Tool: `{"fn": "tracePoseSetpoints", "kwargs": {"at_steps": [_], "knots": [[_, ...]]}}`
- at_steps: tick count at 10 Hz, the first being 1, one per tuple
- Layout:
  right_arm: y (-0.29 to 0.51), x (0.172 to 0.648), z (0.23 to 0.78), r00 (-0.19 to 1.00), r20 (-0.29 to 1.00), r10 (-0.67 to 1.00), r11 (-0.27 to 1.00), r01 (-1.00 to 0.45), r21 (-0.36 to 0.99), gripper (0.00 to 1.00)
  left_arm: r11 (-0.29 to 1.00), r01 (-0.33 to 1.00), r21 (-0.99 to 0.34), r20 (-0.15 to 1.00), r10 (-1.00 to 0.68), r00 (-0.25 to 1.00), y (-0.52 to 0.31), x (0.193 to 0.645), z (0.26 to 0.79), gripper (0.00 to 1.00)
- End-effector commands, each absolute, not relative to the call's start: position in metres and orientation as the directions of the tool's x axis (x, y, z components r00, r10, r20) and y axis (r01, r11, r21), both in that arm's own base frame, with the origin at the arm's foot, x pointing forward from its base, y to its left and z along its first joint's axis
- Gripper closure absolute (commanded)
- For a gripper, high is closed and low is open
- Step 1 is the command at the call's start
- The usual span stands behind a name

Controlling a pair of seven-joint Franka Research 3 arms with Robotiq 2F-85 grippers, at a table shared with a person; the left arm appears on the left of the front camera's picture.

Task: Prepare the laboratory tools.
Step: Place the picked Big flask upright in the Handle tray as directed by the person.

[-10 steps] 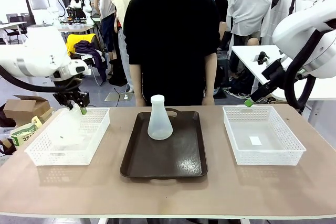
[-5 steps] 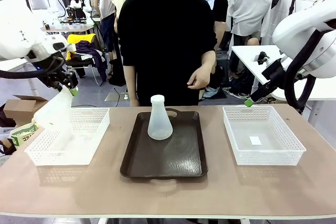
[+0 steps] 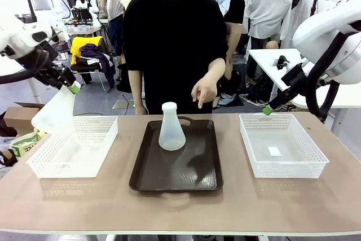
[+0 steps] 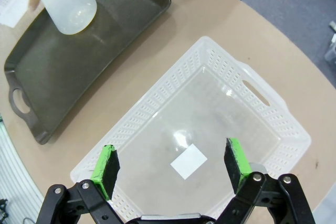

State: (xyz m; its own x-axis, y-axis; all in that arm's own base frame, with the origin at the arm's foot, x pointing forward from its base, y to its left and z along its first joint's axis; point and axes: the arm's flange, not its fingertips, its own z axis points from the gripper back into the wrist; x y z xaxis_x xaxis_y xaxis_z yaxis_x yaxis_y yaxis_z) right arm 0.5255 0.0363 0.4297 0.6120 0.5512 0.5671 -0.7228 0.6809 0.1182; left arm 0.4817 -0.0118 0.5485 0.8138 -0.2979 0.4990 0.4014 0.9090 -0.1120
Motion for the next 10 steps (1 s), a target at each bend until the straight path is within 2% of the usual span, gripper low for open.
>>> {"fn": "tracePoseSetpoints", "kwargs": {"at_steps": [1, 3, 4, 5, 6, 10], "knots": [[0.036, 0.525, 0.429, 0.612, 0.559, 0.559, 0.68, -0.724, 0.113, 0.0, 0.85, 0.507, -0.143, 0.544, -0.36, 0.758, -0.011, 0.454, 0.551, 1.0], [0.036, 0.525, 0.429, 0.612, 0.559, 0.559, 0.68, -0.724, 0.113, 0.0, 0.809, 0.569, -0.15, 0.557, -0.406, 0.724, -0.022, 0.443, 0.554, 1.0], [0.036, 0.525, 0.429, 0.612, 0.559, 0.559, 0.68, -0.724, 0.113, 0.0, 0.81, 0.564, -0.159, 0.56, -0.396, 0.727, -0.026, 0.443, 0.555, 1.0], [0.036, 0.525, 0.429, 0.612, 0.559, 0.559, 0.68, -0.724, 0.113, 0.0, 0.86, 0.485, -0.158, 0.565, -0.324, 0.759, -0.023, 0.451, 0.554, 1.0], [0.036, 0.525, 0.429, 0.612, 0.559, 0.559, 0.68, -0.724, 0.113, 0.0, 0.833, 0.538, -0.13, 0.544, -0.393, 0.741, -0.03, 0.443, 0.559, 1.0], [0.036, 0.525, 0.429, 0.612, 0.559, 0.559, 0.68, -0.724, 0.113, 0.0, 0.837, 0.53, -0.133, 0.542, -0.386, 0.746, -0.031, 0.444, 0.557, 1.0]]}}
